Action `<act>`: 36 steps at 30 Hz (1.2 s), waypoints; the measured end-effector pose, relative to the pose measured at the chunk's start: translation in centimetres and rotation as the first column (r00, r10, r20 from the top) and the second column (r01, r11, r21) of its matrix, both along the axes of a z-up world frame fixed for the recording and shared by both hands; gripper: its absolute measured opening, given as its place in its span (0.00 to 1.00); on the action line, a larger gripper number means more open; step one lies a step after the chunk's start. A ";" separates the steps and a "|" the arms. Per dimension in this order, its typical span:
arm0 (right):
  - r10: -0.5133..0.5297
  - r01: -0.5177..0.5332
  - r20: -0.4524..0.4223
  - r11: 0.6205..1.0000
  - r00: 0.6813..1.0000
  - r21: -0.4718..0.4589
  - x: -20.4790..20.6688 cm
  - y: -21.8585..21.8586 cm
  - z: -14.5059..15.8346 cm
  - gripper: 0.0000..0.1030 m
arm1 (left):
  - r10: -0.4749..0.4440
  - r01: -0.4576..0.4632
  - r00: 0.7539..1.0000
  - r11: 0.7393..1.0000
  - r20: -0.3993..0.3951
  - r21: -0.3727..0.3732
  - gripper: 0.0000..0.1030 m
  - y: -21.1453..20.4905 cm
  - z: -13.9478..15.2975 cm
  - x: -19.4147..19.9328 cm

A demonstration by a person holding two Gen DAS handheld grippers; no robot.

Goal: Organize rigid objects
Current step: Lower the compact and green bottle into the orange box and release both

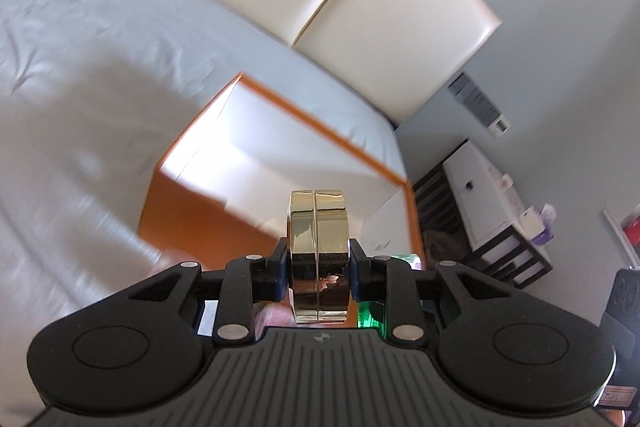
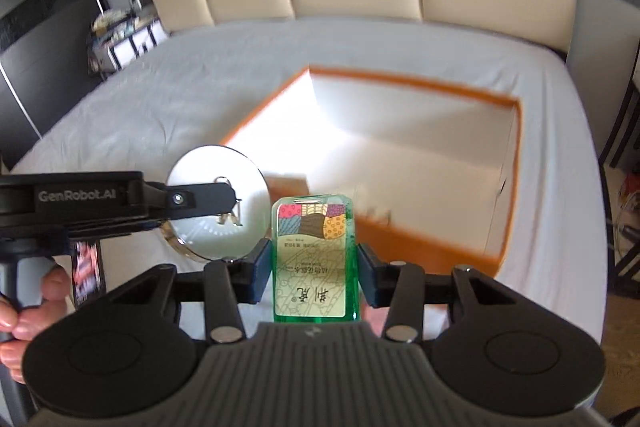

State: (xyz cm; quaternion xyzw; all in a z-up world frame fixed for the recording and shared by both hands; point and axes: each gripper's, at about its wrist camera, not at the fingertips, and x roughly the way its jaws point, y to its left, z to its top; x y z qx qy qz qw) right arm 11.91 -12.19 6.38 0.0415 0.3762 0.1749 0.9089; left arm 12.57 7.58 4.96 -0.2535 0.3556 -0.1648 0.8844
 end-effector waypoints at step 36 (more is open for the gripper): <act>-0.187 0.193 -0.312 0.981 0.931 -0.013 15.9 -2.1 -10.5 0.44 | -0.098 0.158 0.957 0.966 -0.274 0.206 0.31 -5.2 -8.0 12.6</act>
